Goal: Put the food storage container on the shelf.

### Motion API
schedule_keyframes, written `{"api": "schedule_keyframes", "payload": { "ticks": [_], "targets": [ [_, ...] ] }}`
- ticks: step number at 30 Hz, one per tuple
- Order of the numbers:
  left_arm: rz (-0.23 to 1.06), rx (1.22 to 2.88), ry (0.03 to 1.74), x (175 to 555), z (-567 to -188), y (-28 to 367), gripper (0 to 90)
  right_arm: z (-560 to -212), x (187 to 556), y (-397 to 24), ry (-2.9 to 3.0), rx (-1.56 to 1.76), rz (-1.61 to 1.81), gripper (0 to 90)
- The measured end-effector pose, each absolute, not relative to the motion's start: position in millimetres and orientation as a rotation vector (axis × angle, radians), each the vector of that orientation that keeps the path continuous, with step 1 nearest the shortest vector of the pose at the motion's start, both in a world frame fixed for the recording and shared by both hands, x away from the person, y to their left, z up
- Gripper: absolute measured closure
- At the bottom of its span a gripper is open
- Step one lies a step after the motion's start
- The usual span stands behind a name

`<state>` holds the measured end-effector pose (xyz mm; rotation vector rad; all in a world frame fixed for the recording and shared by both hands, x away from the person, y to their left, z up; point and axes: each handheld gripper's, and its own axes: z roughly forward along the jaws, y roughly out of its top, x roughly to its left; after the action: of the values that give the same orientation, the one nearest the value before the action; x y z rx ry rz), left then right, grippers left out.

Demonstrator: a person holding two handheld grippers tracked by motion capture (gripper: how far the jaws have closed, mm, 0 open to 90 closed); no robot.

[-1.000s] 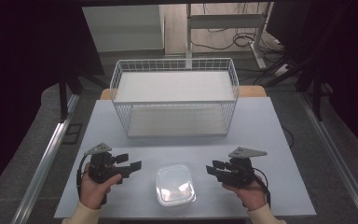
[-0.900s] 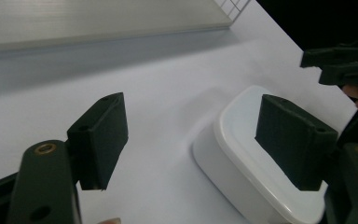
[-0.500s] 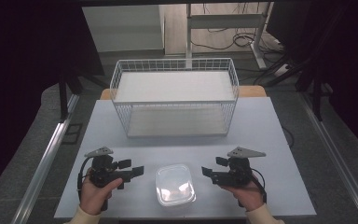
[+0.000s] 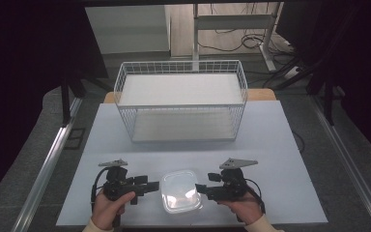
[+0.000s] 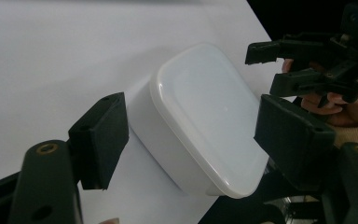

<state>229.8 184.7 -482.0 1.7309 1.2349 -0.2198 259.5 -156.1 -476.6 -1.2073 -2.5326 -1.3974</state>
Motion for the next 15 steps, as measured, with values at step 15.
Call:
{"api": "schedule_keyframes", "payload": {
  "ticks": [15],
  "targets": [
    [-0.352, 1.657, 1.273, 233.7, -504.3, 177.6, 35.1, -490.4, 262.5, -148.1, -2.436, -1.261, -1.321, 36.2]
  ]
}}
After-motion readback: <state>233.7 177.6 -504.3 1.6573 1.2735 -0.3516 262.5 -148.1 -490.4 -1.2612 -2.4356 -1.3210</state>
